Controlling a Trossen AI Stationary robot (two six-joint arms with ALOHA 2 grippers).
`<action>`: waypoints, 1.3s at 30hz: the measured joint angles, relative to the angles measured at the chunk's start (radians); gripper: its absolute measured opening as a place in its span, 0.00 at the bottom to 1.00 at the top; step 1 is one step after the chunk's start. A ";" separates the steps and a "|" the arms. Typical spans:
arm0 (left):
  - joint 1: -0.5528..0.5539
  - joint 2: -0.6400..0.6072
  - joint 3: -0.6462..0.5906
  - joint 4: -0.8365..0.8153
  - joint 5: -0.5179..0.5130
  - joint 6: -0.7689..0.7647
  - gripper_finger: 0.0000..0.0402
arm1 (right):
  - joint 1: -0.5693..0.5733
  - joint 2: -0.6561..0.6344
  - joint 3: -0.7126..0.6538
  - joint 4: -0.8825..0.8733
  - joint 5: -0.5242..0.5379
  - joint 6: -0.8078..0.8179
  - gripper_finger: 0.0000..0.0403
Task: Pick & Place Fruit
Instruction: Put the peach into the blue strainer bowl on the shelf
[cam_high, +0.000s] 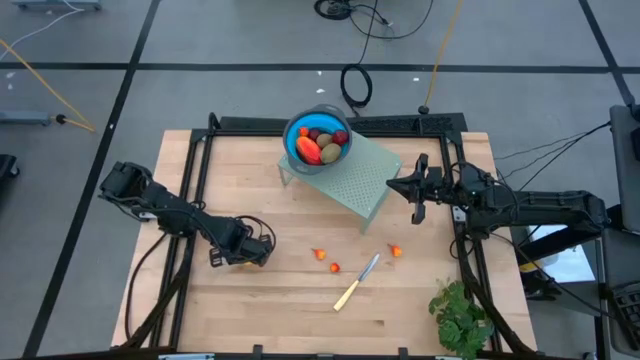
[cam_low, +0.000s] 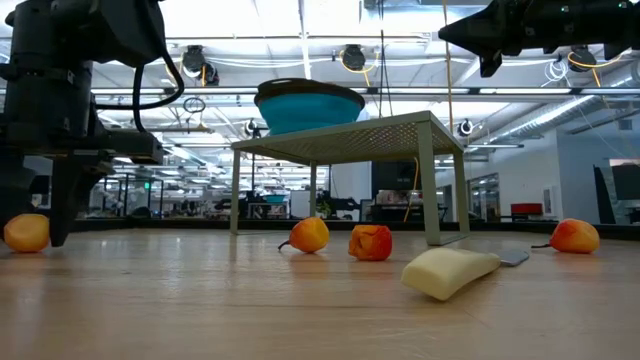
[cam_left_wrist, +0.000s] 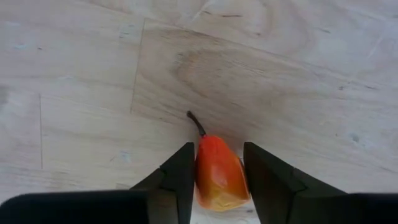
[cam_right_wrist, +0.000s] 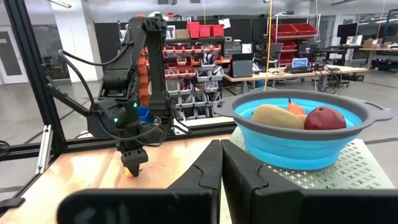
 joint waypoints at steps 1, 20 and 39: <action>0.000 0.000 0.000 0.000 0.000 0.000 0.31 | 0.000 0.000 0.000 0.000 0.000 0.000 0.00; 0.002 -0.120 0.002 -0.003 -0.012 0.063 0.24 | 0.000 0.000 0.000 0.001 0.000 0.000 0.00; -0.001 -0.502 0.002 0.256 -0.484 0.570 0.24 | 0.000 0.000 0.000 0.006 0.000 0.000 0.00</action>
